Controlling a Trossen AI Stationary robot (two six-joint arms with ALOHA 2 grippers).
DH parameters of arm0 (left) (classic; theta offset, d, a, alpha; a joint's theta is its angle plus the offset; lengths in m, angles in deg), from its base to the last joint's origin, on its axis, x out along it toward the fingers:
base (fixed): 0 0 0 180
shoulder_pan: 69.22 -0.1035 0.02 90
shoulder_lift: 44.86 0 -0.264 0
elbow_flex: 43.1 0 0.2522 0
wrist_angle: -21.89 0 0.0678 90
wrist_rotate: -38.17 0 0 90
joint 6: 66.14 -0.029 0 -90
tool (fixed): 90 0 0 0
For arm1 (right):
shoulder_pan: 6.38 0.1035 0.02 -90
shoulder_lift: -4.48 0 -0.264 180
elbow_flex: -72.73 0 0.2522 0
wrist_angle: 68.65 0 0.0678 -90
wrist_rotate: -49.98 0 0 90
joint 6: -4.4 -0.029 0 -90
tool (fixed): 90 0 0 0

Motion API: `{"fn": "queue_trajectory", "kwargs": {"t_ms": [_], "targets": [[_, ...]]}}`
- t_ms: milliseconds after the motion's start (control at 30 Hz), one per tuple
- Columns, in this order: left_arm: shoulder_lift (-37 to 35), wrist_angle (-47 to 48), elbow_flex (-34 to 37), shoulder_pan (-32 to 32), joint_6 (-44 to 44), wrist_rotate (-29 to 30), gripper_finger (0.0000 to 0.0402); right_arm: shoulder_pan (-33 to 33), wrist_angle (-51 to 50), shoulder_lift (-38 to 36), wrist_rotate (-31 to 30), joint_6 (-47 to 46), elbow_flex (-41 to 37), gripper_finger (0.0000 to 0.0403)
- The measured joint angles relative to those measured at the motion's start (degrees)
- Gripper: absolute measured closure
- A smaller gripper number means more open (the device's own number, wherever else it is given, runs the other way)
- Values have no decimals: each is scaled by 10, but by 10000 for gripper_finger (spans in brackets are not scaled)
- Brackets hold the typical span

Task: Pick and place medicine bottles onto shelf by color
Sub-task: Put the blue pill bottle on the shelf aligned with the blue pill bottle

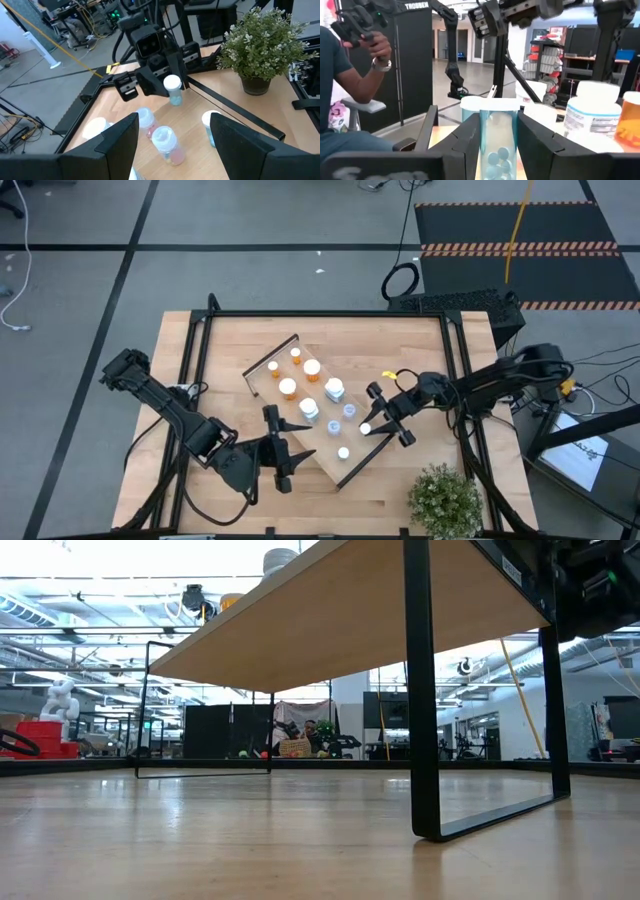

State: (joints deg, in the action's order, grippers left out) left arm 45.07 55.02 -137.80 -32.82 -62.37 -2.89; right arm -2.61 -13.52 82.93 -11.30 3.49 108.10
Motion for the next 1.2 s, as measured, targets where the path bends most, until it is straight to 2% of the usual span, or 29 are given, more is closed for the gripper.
{"fn": "queue_trajectory", "kwargs": {"t_ms": [433, 633, 800, 967, 1200], "targets": [[0, 1, 0, 0, 0, 0, 153, -7, -1, 12, 1, -1, 1, 293], [0, -3, 0, -1, 0, 0, 153, -7, 12, -17, 1, -32, 1, 293], [13, -57, 0, -32, 8, 0, 153, -7, 16, -45, -5, -59, 1, 293], [46, -137, 6, -73, -15, -20, 153, 10, 50, -54, -50, -72, 1, 293], [103, -281, 6, -112, -55, -107, 151, 50, 108, -54, -113, -26, 1, 293]]}}
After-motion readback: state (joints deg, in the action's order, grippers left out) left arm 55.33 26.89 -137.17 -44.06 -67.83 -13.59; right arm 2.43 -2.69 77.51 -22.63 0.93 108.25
